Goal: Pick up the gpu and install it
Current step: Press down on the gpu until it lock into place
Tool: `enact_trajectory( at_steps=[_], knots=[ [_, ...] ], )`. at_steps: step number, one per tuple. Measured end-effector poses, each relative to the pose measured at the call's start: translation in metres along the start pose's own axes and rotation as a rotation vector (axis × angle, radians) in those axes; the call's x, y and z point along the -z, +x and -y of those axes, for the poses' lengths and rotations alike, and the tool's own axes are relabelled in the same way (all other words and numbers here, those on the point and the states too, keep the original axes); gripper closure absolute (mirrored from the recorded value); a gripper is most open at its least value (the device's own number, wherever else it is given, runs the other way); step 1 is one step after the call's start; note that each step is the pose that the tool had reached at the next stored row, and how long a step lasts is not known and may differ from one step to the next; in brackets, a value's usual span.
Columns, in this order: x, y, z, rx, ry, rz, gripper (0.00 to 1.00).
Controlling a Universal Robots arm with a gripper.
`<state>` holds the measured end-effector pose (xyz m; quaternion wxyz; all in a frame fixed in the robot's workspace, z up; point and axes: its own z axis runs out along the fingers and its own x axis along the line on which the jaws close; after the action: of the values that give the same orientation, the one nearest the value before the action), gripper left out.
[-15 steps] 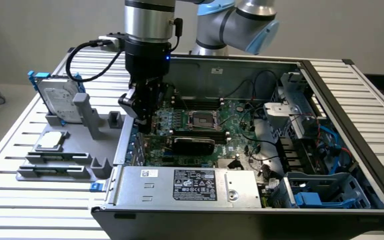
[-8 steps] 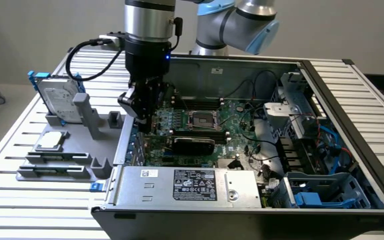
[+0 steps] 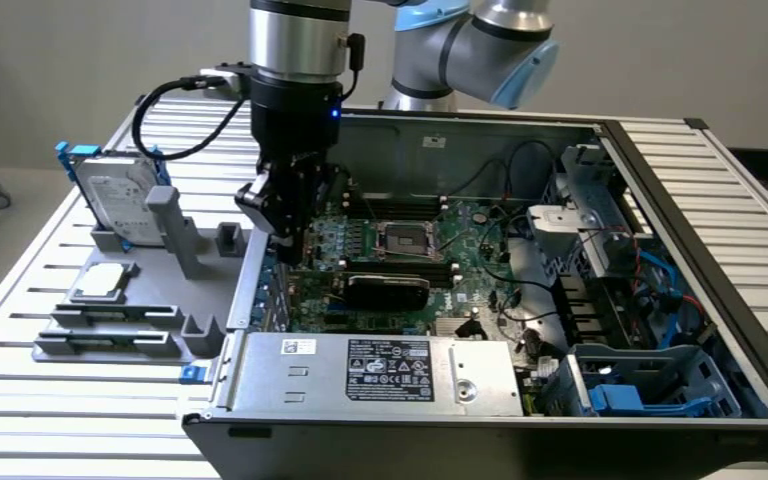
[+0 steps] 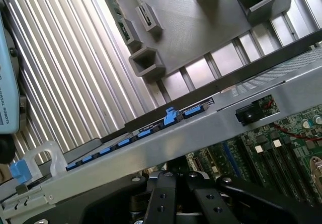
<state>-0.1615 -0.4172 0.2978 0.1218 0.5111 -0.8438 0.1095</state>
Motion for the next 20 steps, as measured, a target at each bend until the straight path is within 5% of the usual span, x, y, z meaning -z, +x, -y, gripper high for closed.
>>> enact_trajectory(
  at_steps=[20],
  knots=[
    [-0.0012,-0.0022,-0.0009,-0.109,0.0049,0.0114,0.89]
  ],
)
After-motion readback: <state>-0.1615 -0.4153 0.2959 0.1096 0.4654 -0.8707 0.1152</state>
